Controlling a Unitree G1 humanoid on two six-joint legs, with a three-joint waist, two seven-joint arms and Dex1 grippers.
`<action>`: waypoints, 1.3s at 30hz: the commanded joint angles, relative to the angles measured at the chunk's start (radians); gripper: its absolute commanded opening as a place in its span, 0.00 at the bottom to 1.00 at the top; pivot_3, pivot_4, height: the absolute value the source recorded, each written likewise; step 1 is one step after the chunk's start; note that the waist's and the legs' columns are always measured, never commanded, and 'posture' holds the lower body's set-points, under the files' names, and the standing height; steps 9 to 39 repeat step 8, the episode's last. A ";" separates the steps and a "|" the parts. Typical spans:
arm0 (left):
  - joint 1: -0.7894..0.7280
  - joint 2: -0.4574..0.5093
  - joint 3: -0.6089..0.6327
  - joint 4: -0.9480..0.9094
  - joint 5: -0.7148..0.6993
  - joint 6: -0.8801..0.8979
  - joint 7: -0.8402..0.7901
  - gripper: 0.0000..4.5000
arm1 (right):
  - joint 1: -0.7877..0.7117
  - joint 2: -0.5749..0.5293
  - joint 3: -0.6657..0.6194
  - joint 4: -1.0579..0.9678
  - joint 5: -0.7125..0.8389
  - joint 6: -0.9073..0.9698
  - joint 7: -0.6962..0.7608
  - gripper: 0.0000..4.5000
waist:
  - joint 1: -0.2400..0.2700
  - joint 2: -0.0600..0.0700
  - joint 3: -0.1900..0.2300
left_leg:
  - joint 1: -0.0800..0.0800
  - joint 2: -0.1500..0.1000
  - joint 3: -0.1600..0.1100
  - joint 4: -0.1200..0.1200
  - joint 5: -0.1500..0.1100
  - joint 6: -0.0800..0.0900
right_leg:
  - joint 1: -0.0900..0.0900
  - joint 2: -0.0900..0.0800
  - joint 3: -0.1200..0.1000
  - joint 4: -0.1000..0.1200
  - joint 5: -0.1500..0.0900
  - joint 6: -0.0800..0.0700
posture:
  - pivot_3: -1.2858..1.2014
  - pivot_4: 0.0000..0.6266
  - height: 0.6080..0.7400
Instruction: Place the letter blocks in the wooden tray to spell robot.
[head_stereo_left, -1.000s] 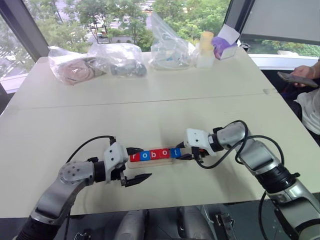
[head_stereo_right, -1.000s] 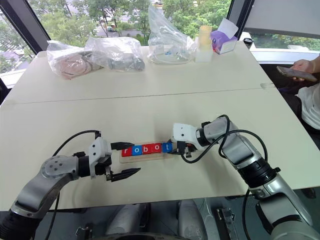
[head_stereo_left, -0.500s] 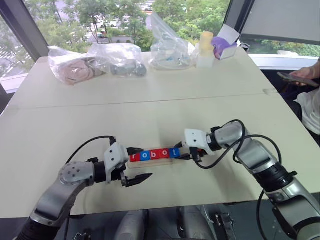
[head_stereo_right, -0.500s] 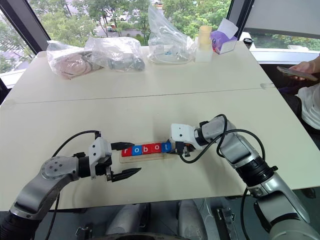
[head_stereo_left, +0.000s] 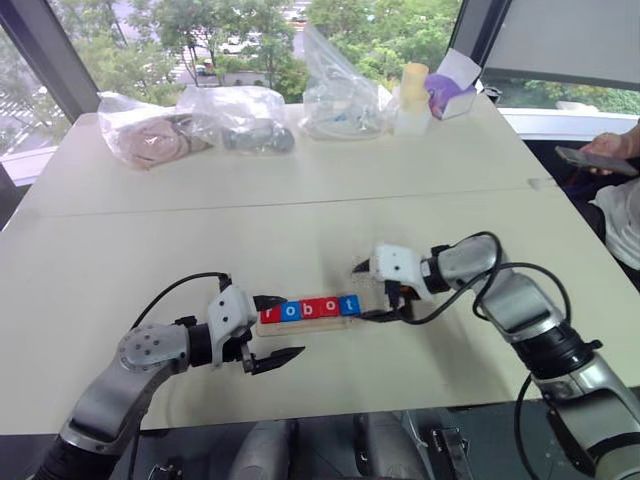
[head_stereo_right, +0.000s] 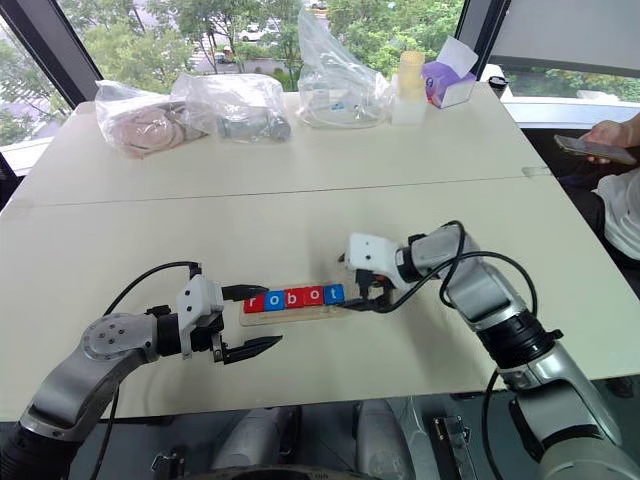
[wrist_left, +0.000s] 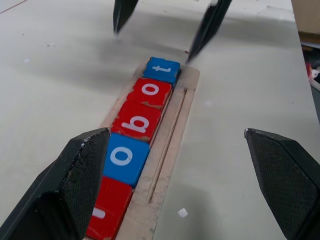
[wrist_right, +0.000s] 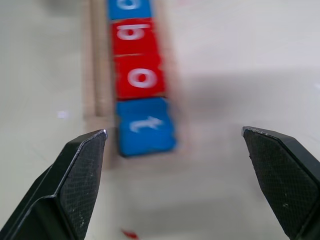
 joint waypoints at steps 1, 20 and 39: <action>0.023 0.038 0.046 -0.041 -0.013 -0.003 -0.015 1.00 | 0.071 -0.075 -0.102 -0.154 0.079 0.064 0.014 0.99 | 0.003 0.000 0.000 | 0.000 0.000 0.000 0.000 0.000 0.000 | 0.000 0.000 0.000 0.000 0.000 0.000 | 0.52 0.24 1.00; 0.040 0.081 0.108 -0.051 -0.050 0.015 -0.036 1.00 | 0.192 -0.166 -0.203 -0.345 0.177 0.188 -0.023 0.99 | -0.003 0.000 0.000 | 0.000 0.000 0.001 0.000 0.000 0.000 | 0.000 0.000 0.000 0.000 -0.002 -0.003 | 0.52 0.24 1.00; 0.040 0.081 0.108 -0.051 -0.050 0.015 -0.036 1.00 | 0.192 -0.166 -0.203 -0.345 0.177 0.188 -0.023 0.99 | -0.003 0.000 0.000 | 0.000 0.000 0.001 0.000 0.000 0.000 | 0.000 0.000 0.000 0.000 -0.002 -0.003 | 0.52 0.24 1.00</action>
